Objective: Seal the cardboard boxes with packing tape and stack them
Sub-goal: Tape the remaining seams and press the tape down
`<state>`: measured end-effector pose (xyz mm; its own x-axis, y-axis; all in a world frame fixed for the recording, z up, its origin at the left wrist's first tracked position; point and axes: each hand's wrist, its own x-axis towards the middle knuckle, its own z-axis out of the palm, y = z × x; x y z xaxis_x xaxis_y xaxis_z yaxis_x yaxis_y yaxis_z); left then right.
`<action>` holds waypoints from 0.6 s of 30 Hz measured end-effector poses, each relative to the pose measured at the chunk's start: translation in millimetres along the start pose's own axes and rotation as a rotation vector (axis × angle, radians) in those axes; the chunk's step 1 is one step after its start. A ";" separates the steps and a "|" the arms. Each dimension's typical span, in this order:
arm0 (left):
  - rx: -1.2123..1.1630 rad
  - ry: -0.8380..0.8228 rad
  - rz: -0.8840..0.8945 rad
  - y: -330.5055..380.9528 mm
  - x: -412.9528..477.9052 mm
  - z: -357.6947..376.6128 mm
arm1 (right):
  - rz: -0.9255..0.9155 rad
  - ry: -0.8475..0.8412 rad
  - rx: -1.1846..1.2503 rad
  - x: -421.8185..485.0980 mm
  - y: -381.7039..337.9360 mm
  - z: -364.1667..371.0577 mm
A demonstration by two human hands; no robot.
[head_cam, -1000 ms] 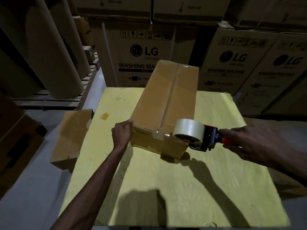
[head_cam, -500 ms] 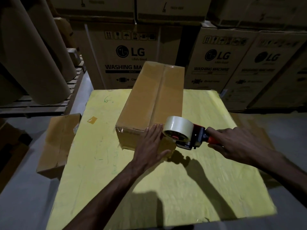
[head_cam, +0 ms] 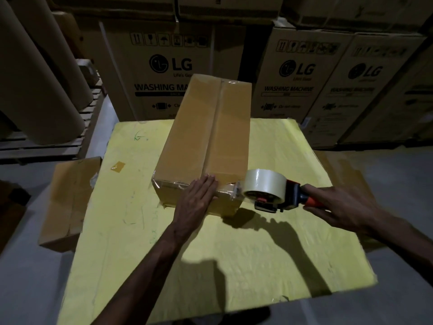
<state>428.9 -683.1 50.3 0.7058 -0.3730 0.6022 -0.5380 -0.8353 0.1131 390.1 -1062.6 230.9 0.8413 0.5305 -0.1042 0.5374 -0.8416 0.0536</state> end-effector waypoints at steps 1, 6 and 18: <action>-0.006 0.000 -0.008 -1.6 1.5 0.2 | 0.000 0.024 -0.006 -6.1 7.5 2.1; -0.059 -0.004 -0.026 -8.5 3.8 1.1 | 0.039 0.028 0.055 -10.2 17.7 32.5; 0.053 -0.227 -0.099 29.3 27.9 -5.7 | 0.264 0.040 0.482 6.1 -34.4 140.6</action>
<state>430.2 -715.7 74.9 0.8427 -0.3641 0.3965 -0.4402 -0.8901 0.1181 368.4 -1044.6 88.8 0.9503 0.2910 -0.1107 0.2279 -0.8924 -0.3894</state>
